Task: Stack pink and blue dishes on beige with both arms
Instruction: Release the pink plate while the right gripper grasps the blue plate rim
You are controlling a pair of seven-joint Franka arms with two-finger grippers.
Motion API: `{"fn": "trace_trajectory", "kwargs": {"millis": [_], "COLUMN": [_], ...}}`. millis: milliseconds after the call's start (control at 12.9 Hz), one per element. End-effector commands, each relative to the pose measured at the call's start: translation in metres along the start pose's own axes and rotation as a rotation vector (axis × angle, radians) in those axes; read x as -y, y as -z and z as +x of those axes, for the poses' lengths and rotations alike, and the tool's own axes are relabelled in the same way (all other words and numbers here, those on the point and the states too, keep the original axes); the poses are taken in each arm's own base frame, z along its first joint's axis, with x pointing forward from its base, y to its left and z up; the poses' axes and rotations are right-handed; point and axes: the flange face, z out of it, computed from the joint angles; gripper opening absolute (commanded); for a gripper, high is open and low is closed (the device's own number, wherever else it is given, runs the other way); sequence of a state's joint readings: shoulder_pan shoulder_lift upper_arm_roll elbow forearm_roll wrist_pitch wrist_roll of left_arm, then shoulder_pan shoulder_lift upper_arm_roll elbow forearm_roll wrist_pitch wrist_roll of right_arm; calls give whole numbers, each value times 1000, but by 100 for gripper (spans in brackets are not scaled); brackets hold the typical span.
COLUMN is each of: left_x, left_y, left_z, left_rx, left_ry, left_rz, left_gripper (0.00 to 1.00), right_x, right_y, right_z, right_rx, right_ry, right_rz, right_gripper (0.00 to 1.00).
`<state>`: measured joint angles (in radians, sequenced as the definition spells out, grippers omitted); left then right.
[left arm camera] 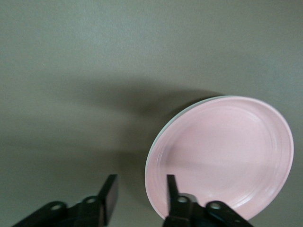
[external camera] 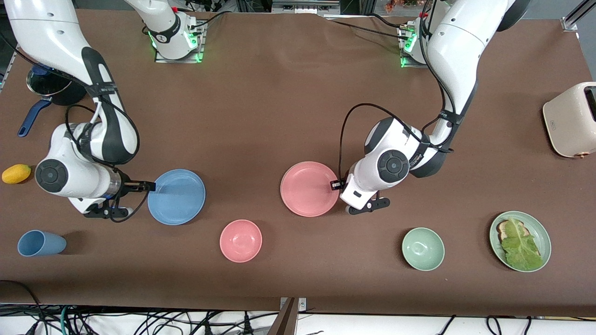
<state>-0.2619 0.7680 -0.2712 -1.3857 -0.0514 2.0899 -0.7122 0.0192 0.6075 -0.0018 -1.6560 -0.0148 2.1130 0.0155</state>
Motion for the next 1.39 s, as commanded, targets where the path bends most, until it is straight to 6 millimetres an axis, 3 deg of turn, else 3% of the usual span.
{"fn": "trace_trajectory", "kwargs": {"millis": [0, 232, 464, 695, 1005, 1159, 1314], "left_x": [14, 45, 82, 126, 186, 208, 229], "left_y": [25, 55, 62, 91, 111, 127, 142], "left_z": [13, 25, 47, 67, 89, 91, 92], "left_rx": [-30, -11, 10, 15, 33, 35, 44], "left_ry": [34, 71, 127, 112, 60, 39, 2], "left_rz": [9, 33, 52, 53, 113, 149, 150], "left_gripper": [100, 100, 100, 100, 100, 100, 100], "right_x": [-4, -4, -6, -5, -2, -2, -1], "right_y": [-4, -24, -42, -41, -35, -35, -35], "right_z": [0, 9, 15, 16, 19, 18, 18], "right_rx": [-17, -41, -69, -75, -77, -75, -75], "right_ry": [7, 6, -1, -1, -9, -9, -3], "right_rz": [18, 18, 18, 19, 33, 33, 32], "right_gripper": [82, 77, 74, 49, 15, 2, 0]}}
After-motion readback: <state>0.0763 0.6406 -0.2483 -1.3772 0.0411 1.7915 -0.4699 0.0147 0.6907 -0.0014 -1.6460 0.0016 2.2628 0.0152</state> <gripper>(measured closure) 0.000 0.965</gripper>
